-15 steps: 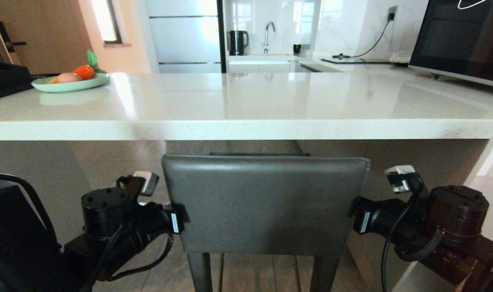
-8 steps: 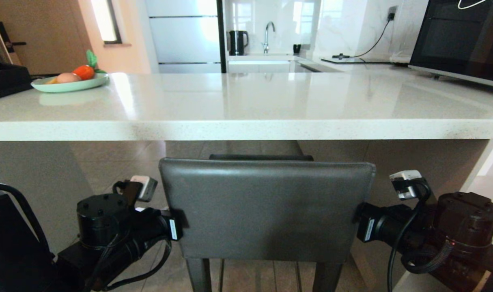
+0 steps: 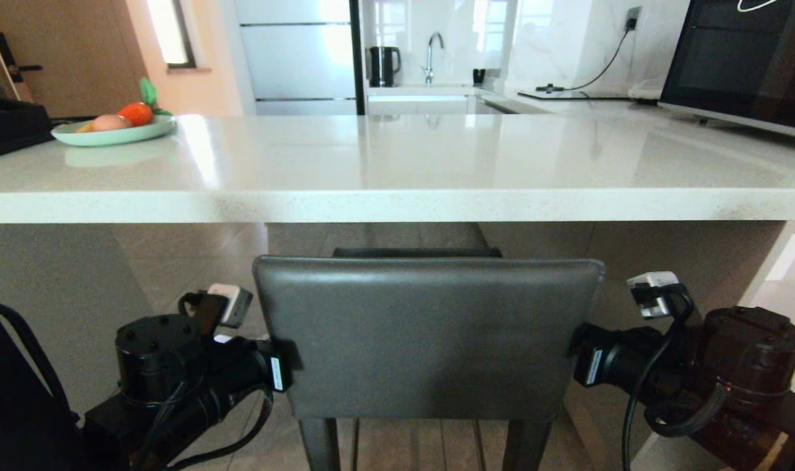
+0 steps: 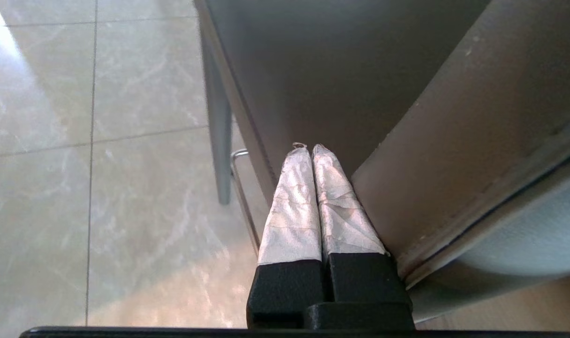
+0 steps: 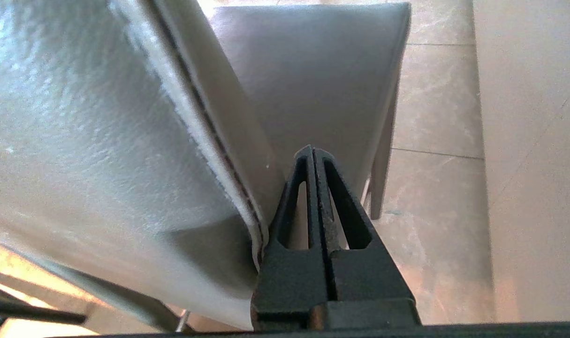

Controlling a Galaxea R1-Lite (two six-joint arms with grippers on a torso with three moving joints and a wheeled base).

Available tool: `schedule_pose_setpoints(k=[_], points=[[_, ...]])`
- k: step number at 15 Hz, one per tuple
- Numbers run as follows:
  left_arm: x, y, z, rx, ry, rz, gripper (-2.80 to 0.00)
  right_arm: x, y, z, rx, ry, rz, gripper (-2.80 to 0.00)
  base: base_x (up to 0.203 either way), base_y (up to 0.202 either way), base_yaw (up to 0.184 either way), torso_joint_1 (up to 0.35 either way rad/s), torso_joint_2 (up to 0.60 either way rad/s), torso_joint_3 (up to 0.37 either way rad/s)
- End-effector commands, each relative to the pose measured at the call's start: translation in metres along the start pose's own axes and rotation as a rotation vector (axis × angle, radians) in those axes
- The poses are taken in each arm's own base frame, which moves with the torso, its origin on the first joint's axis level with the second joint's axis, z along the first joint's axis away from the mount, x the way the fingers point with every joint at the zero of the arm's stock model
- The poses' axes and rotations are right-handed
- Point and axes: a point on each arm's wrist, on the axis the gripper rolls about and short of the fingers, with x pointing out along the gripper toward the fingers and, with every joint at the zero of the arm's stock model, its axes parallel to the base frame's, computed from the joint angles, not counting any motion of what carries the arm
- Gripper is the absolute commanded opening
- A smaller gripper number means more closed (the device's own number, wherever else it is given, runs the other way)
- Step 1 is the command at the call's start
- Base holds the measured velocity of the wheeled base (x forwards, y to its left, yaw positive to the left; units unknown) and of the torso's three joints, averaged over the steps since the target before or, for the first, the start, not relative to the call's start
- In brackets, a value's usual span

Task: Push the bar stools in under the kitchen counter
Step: Pull the gray chair out from under the dining table

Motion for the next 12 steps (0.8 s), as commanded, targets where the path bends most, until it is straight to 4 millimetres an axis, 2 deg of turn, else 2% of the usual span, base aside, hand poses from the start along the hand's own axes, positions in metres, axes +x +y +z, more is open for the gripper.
schedule_pose_setpoints(k=[1, 12], points=[[-0.0007, -0.0008, 0.0028, 0.000, -0.015, -0.004, -2.80, -0.0003, 0.0001, 0.0000, 0.001, -0.004, 0.000, -2.80, -0.167, 0.000, 0.003, 0.002, 0.01, 0.001], [-0.0011, -0.0027, 0.0032, -0.001, -0.016, -0.012, -2.80, 0.0016, 0.0005, 0.0017, -0.001, -0.013, -0.010, -2.80, -0.195, 0.000, -0.001, 0.002, 0.00, 0.002]])
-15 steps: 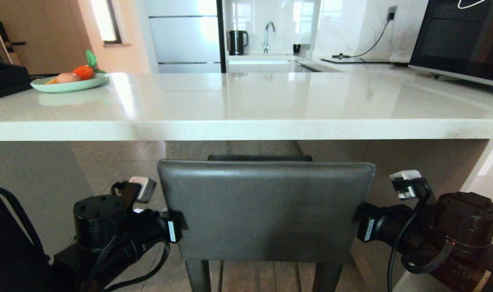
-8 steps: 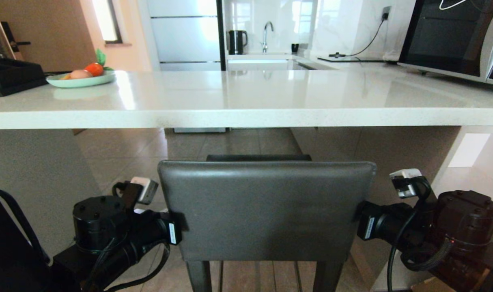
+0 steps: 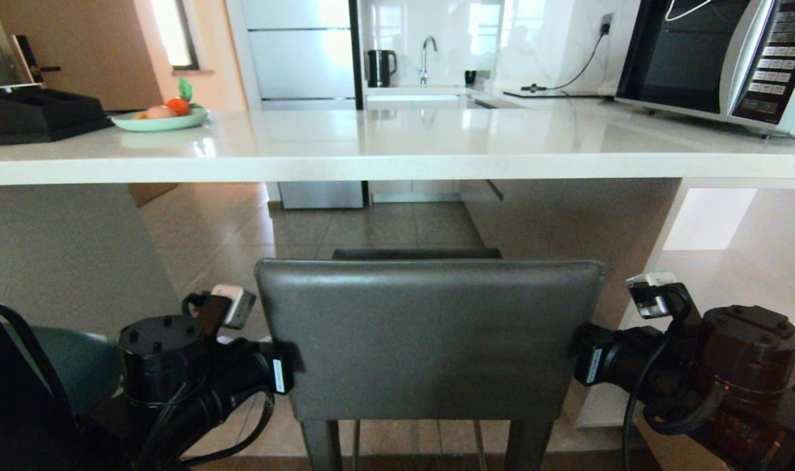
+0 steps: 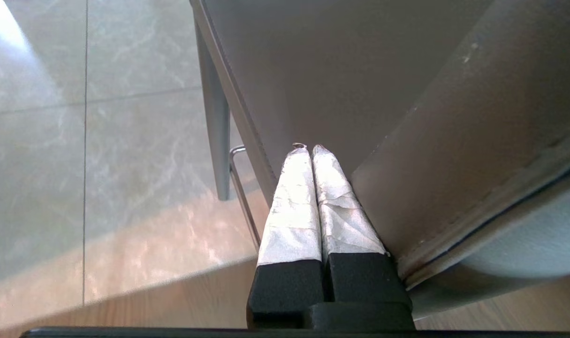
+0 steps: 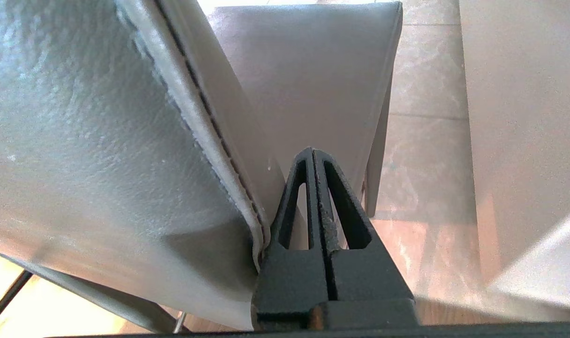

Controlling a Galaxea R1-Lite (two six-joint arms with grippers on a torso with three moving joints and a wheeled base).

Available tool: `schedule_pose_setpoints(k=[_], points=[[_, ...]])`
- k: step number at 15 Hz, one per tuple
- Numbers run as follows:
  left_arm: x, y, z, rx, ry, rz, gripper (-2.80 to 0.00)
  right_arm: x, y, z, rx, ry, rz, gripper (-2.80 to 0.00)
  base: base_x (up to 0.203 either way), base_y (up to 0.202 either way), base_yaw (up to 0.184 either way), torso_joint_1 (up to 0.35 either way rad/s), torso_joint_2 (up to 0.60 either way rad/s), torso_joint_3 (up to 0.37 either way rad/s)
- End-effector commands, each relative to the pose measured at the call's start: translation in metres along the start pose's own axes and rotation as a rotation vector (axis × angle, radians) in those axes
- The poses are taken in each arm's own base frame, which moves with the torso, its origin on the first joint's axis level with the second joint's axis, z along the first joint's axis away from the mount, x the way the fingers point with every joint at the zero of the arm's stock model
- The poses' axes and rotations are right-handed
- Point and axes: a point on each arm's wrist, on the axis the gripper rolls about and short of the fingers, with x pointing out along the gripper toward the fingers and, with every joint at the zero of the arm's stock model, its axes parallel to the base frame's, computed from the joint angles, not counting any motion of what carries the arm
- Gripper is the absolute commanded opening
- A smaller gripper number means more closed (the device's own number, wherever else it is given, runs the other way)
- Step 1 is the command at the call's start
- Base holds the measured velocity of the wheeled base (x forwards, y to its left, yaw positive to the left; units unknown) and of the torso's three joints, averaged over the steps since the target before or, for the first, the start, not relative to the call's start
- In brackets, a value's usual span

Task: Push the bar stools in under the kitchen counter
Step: Pull the gray chair out from under the dining table

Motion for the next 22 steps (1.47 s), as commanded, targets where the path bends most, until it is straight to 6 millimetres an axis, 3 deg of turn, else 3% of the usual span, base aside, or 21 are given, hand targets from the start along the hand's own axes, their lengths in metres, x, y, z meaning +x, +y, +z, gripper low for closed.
schedule_pose_setpoints(k=[1, 17, 22], points=[[-0.0017, -0.0013, 0.0020, -0.001, -0.015, -0.006, -2.80, 0.0001, 0.0003, 0.0007, 0.001, -0.008, 0.003, -2.80, -0.195, 0.000, 0.000, 0.005, 0.00, 0.001], [-0.0009, -0.0055, 0.0006, -0.002, -0.013, -0.010, -2.80, -0.0025, 0.0006, -0.0017, 0.002, 0.003, 0.004, -2.80, -0.192, 0.000, -0.002, 0.002, 0.00, 0.003], [-0.0020, -0.0054, 0.0003, -0.002, -0.012, -0.010, -2.80, -0.0041, 0.0009, -0.0013, 0.001, 0.000, 0.004, -2.80, -0.019, 0.000, 0.000, -0.001, 0.00, 0.001]])
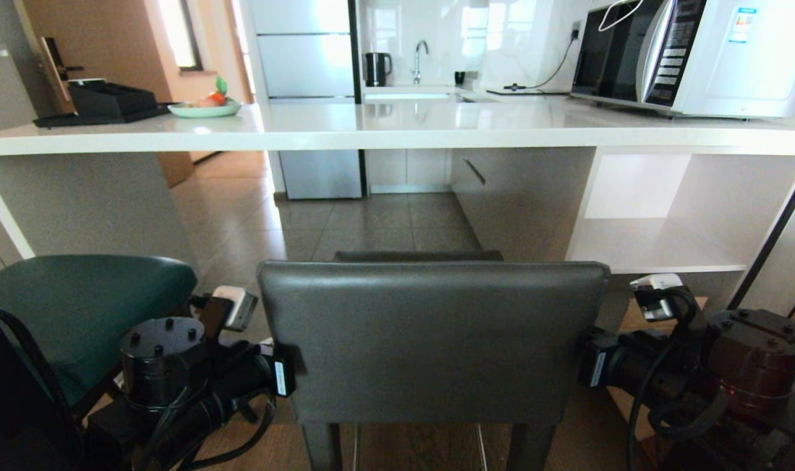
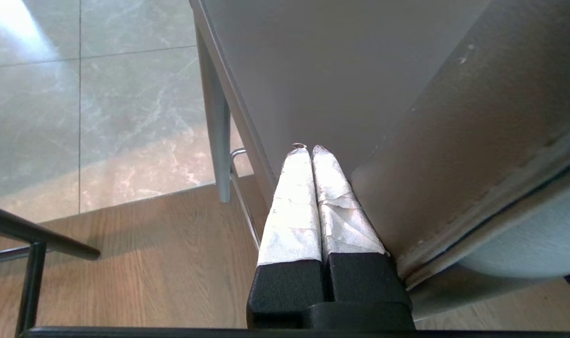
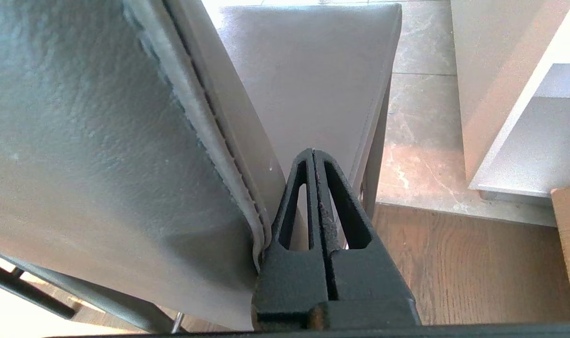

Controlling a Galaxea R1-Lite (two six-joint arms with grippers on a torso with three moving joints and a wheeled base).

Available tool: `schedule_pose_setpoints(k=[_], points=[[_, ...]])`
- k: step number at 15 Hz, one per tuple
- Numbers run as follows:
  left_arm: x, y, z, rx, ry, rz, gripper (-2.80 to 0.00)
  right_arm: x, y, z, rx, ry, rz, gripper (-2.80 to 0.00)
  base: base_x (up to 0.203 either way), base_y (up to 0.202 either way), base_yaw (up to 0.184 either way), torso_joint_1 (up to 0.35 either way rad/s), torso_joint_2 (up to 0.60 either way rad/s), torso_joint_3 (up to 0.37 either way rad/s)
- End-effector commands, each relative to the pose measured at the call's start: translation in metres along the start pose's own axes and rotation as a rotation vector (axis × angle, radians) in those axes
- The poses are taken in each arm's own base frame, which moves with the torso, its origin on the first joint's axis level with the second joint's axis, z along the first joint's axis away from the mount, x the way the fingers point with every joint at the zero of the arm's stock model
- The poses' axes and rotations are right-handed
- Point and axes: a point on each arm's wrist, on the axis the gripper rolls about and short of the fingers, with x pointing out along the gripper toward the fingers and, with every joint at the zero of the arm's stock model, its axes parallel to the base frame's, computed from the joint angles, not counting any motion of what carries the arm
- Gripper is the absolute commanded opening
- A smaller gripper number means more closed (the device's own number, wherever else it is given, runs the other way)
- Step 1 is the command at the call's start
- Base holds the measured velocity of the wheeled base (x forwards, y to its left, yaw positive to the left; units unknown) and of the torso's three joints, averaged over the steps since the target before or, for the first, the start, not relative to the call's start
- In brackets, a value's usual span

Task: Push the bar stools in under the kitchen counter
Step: Pull the gray chair out from under the dining table

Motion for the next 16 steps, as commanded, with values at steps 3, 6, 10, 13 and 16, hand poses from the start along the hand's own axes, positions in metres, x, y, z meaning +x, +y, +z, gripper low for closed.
schedule_pose_setpoints(k=[3, 6, 10, 13, 16], points=[[-0.003, 0.000, 0.002, -0.001, -0.012, -0.002, -2.80, -0.004, 0.001, -0.001, 0.000, -0.004, -0.013, -2.80, 0.000, 0.000, 0.000, 0.000, 0.00, 0.000], [-0.004, 0.002, 0.002, -0.007, -0.011, 0.007, -2.80, -0.003, 0.002, -0.003, 0.028, 0.008, -0.015, -2.80, 0.000, 0.000, 0.000, 0.000, 0.00, 0.000], [-0.002, 0.003, 0.006, -0.027, -0.034, 0.021, -2.80, 0.004, 0.002, 0.001, 0.037, -0.017, -0.035, -2.80, 0.000, 0.000, 0.000, 0.000, 0.00, 0.000], [-0.004, 0.025, 0.011, -0.046, -0.056, 0.106, -2.80, 0.006, -0.012, 0.006, 0.045, -0.041, -0.100, -2.80, 0.000, 0.000, 0.000, 0.000, 0.00, 0.000], [-0.022, 0.057, 0.020, -0.075, -0.094, 0.212, -2.80, 0.000, -0.049, 0.012, 0.073, -0.059, -0.173, -2.80, 0.000, 0.000, 0.000, 0.000, 0.00, 0.000]])
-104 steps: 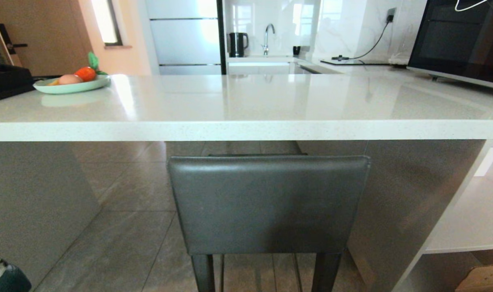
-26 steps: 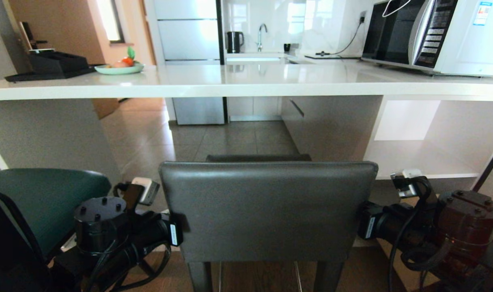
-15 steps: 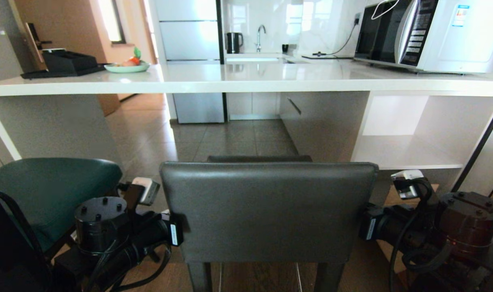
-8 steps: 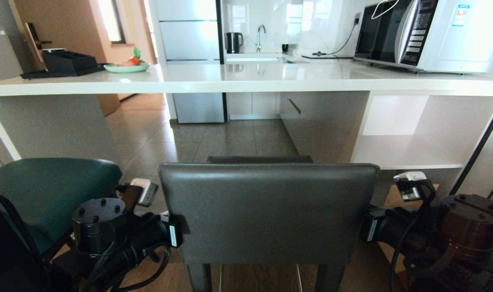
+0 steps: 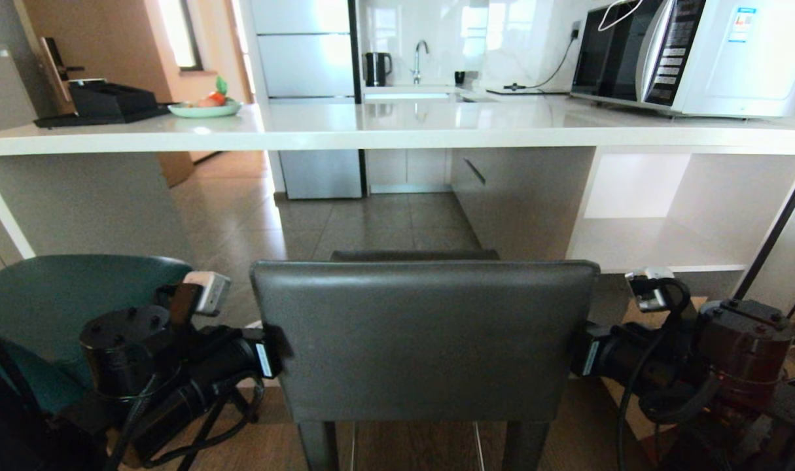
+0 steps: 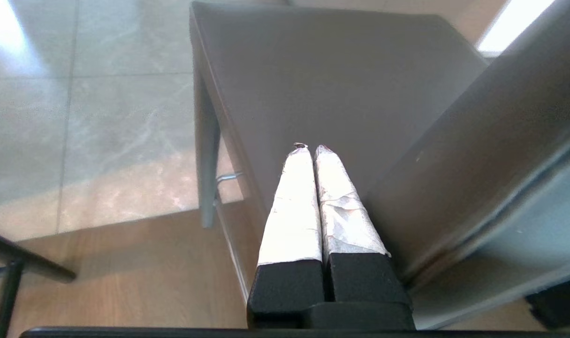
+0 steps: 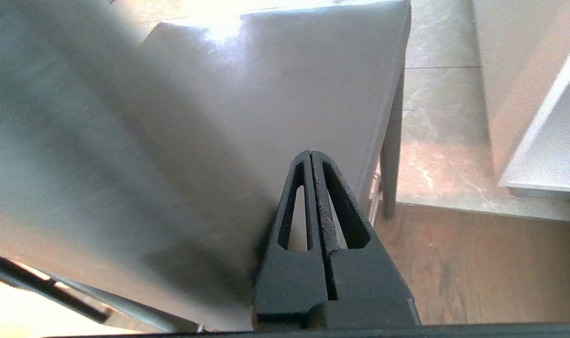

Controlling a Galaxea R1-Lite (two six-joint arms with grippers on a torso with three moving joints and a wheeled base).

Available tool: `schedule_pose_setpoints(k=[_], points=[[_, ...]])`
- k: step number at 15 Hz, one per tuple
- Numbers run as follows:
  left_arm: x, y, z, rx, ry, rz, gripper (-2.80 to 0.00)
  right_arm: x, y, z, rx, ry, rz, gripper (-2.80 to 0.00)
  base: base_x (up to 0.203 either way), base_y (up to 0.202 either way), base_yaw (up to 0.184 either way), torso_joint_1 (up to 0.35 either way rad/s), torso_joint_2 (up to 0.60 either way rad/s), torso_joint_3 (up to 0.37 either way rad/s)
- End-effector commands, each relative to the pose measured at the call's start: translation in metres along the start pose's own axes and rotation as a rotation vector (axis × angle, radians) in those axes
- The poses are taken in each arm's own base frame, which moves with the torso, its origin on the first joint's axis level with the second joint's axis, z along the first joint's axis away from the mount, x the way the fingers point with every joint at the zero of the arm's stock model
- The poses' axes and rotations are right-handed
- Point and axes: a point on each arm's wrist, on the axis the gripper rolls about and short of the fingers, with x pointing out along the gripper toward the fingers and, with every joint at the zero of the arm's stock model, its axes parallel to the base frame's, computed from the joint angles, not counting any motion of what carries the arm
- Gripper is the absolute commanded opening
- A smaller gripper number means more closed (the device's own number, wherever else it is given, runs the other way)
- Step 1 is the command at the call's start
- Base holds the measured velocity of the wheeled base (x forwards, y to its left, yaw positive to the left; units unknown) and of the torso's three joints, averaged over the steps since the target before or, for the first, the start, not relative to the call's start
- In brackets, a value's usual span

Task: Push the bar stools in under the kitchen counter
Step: Pull the gray chair out from under the dining table, then push the blue chair back under the dining table

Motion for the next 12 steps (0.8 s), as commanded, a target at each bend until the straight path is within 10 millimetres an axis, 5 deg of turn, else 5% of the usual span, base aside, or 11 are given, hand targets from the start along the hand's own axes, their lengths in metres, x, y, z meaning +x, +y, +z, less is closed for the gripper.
schedule_pose_setpoints(k=[1, 5, 12], points=[[-0.017, 0.023, 0.005, -0.017, -0.001, 0.077, -2.80, -0.007, -0.029, 0.009, 0.022, -0.036, -0.079, -2.80, 0.000, 0.000, 0.000, 0.000, 0.00, 0.000], [-0.048, 0.026, 0.004, -0.025, 0.002, 0.079, -2.80, -0.037, -0.037, 0.018, 0.024, -0.084, -0.092, -2.80, 0.000, 0.000, 0.000, 0.000, 0.00, 0.000], [-0.130, 0.020, 0.047, 0.009, -0.301, 0.101, -2.80, -0.125, -0.027, 0.034, -0.006, -0.241, -0.101, -2.80, 0.000, 0.000, 0.000, 0.000, 0.00, 0.000]])
